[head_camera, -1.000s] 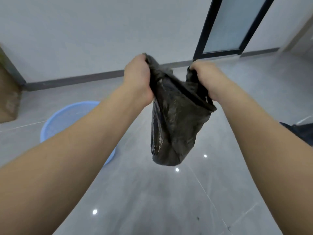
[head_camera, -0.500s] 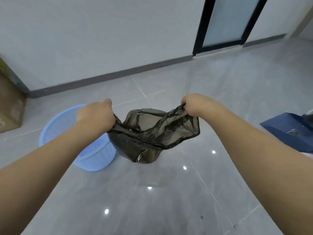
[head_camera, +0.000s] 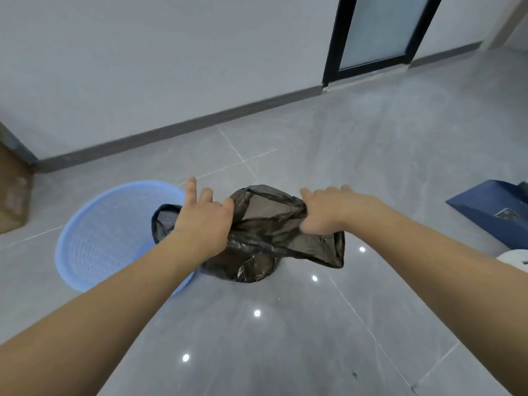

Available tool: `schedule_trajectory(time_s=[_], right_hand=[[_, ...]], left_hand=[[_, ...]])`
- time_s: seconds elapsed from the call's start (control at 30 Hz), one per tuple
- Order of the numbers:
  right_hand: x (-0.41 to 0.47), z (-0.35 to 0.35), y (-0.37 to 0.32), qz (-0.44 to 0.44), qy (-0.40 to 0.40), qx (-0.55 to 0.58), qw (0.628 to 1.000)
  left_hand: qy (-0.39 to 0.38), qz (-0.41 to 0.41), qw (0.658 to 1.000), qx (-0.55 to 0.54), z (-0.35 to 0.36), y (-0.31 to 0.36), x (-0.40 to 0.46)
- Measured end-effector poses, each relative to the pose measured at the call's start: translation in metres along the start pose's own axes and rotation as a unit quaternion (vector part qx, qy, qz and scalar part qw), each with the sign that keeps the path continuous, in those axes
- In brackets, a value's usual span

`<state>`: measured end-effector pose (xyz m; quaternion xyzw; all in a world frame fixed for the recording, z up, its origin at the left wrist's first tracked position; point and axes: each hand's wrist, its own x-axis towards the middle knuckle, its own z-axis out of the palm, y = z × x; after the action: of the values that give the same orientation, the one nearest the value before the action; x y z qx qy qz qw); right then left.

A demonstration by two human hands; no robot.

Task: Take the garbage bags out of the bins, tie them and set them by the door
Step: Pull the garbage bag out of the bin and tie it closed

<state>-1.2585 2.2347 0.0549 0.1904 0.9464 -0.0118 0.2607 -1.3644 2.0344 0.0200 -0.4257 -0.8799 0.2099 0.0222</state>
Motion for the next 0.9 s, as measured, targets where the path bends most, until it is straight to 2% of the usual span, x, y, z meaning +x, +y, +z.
schedule_trajectory(time_s=[0.07,0.1,0.23,0.33,0.4,0.5,0.57,0.63,0.7,0.8,0.9], right_hand=[[0.004,0.000,-0.009,-0.020,-0.094,0.152,0.984],[0.007,0.001,-0.014,-0.039,-0.104,0.166,0.980],[0.021,0.024,-0.046,-0.078,0.014,0.005,0.997],[0.030,0.034,-0.049,-0.058,0.092,-0.028,0.994],[0.034,0.032,-0.039,-0.035,0.094,-0.027,0.995],[0.035,0.025,-0.019,0.009,0.075,-0.028,0.997],[0.037,0.020,-0.006,0.044,0.066,-0.026,0.996],[0.038,0.010,0.006,0.071,0.053,-0.017,0.996],[0.037,-0.002,0.014,0.086,0.061,-0.002,0.994],[0.043,-0.007,0.014,0.089,0.101,0.017,0.991],[0.046,0.011,0.005,0.084,0.068,-0.001,0.994]], left_hand=[[0.028,0.005,1.000,-0.002,-0.004,-0.001,0.003],[0.034,0.006,0.999,-0.020,-0.005,-0.003,0.004],[0.063,-0.026,0.981,-0.182,-0.008,-0.015,0.010],[0.077,-0.033,0.974,-0.209,-0.018,-0.020,0.006],[0.042,-0.036,0.980,-0.193,-0.026,-0.022,-0.003],[-0.102,-0.032,0.987,-0.120,-0.035,-0.019,-0.018],[-0.204,-0.032,0.974,-0.098,-0.042,-0.014,-0.023],[-0.262,-0.031,0.960,-0.096,-0.051,-0.011,-0.025],[-0.255,-0.027,0.962,-0.089,-0.057,-0.010,-0.024],[-0.197,-0.035,0.974,-0.105,-0.053,-0.007,-0.027],[-0.193,-0.027,0.974,-0.114,-0.023,0.008,-0.037]])
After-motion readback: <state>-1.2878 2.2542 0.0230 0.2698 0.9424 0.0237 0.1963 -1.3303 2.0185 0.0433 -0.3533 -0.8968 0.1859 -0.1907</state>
